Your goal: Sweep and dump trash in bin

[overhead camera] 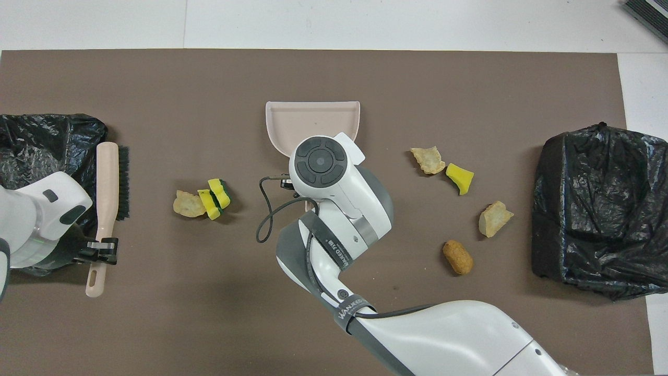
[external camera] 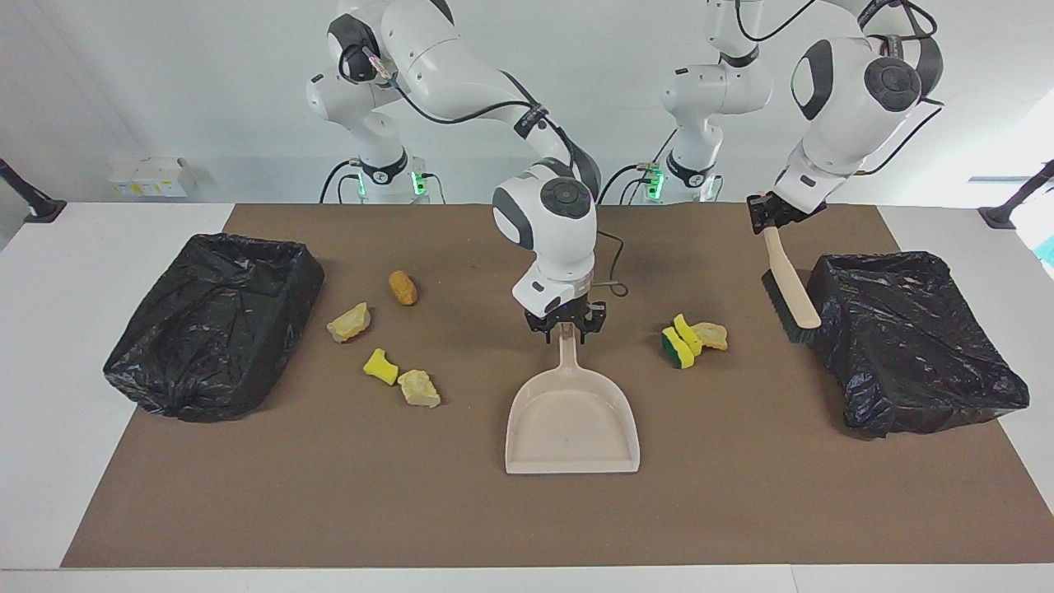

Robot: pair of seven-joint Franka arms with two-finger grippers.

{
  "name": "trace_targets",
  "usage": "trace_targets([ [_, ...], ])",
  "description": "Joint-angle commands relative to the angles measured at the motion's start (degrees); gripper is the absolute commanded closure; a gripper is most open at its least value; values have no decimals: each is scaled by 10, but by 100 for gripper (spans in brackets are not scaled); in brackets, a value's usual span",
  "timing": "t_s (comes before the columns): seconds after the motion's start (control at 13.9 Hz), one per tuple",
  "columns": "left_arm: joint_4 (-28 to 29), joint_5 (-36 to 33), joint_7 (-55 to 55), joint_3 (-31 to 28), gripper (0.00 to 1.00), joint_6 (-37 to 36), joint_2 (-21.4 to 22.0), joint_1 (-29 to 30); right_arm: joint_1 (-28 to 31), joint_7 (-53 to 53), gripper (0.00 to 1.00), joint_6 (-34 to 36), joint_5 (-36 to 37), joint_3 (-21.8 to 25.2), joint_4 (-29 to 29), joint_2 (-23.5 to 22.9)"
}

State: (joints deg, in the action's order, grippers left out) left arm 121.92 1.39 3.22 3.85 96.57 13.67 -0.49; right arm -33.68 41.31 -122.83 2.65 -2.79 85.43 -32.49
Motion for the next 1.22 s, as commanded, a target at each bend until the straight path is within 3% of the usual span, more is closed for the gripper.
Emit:
trace_targets([
  [0.0,-4,-9,-7,5,100,2,0,7,1,4,100,7,43,-1,-8,-4],
  [0.22,-4,-10,-7,5,100,20,-2,28,10,-2,100,9,32,-2,-7,9],
  [0.5,0,-10,-1,5,100,28,-26,33,13,-44,100,73,31,-1,14,66],
  [0.79,33,-8,69,5,100,41,-21,25,67,-268,100,106,30,-1,71,118],
  [1.01,60,-2,105,7,100,47,-30,9,92,-517,100,159,1,-2,74,127],
  [1.15,83,-2,101,6,100,62,-32,-14,98,-625,100,192,1,-2,76,132],
])
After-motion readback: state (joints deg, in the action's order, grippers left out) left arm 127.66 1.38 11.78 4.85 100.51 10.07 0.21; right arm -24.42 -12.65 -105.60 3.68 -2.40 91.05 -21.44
